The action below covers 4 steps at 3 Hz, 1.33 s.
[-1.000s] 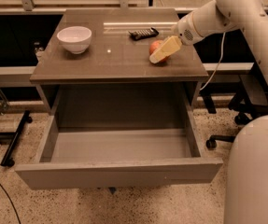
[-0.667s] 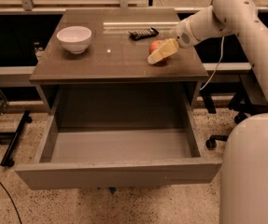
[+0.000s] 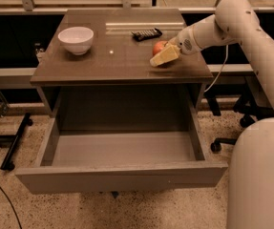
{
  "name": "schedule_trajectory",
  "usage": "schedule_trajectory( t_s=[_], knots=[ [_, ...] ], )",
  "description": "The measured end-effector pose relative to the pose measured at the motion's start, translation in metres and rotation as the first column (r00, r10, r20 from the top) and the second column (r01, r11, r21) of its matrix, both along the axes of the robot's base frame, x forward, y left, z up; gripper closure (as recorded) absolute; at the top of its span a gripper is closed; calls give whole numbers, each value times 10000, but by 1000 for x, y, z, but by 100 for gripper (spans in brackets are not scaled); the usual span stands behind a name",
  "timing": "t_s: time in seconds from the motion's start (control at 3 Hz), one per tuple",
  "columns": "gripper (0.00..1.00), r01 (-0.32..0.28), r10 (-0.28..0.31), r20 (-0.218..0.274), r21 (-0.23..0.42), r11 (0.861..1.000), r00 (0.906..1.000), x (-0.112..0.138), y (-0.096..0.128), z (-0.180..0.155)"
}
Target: Place apple into top drawer
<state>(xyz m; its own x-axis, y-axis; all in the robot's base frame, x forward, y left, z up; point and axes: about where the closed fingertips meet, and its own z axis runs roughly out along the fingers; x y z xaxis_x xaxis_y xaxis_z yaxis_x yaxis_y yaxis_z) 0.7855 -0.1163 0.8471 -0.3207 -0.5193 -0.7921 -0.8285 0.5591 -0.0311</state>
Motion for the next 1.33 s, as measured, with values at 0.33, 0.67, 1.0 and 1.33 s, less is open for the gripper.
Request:
schedule_trajectory(
  t_s=[0.33, 0.67, 1.0, 1.33],
  knots=[
    [48, -34, 41, 189, -376, 9993, 9998, -10, 5, 12],
    [71, -36, 46, 210, -506, 9987, 9998, -25, 12, 24],
    [94, -309, 332, 399, -578, 9979, 9986, -52, 26, 43],
    [100, -1031, 1060, 491, -596, 9929, 9932, -97, 64, 61]
  ],
)
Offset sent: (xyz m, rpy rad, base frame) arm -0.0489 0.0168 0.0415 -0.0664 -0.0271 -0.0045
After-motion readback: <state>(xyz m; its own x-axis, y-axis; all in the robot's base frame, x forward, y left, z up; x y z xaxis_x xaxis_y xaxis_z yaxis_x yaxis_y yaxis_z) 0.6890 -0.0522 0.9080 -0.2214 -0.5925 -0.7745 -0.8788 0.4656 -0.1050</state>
